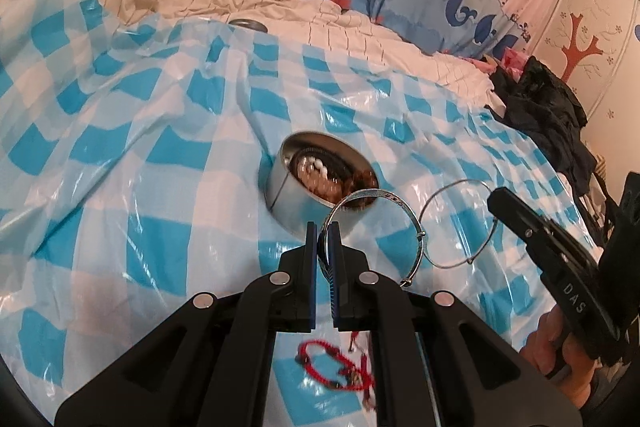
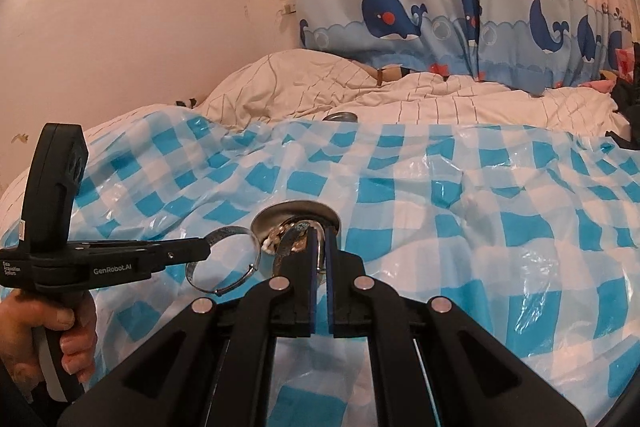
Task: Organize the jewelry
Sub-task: 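Carry both silver bangles over the silver tin and open both tools, then grasp a red bead bracelet with the left tool while the right tool grasps a red string bracelet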
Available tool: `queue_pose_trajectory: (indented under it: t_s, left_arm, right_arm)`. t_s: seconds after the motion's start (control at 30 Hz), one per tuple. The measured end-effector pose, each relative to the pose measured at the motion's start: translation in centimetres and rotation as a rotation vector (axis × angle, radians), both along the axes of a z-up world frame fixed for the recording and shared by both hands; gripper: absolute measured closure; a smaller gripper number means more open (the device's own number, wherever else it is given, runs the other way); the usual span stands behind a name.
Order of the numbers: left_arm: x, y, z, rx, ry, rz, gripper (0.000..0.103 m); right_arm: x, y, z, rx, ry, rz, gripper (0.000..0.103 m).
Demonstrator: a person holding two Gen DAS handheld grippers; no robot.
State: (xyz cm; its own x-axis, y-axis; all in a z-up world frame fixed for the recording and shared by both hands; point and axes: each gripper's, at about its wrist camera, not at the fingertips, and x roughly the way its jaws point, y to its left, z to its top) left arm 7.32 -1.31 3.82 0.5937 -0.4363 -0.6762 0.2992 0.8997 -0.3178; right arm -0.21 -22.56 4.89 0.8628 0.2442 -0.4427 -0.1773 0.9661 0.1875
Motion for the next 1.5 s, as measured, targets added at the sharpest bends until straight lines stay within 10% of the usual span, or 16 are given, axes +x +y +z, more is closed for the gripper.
queue_pose_trajectory:
  t_s: [0.5,0.83,0.93,1.5]
  left_arm:
    - [7.4,-2.2,-1.9,-0.014,0.035,0.064,0.096]
    - [6.9,-0.3,-2.0,-0.034,0.055,0.100,0.090]
    - [5.5,0.9,-1.9,-0.023,0.072,0.099,0.087]
    - [-4.5,-0.7,-6.4,0.150,0.152,-0.156,0.069]
  right_arm:
    - [3.9,-1.1,0.1,0.073,-0.002,-0.030,0.099]
    - [9.7,0.4,-3.1,0.233,0.155,0.026,0.098]
    - [11.0,1.0,-5.0,0.211,0.247,0.010,0.075]
    - [-1.6,2.1,-5.8,0.130,0.359,0.068,0.060]
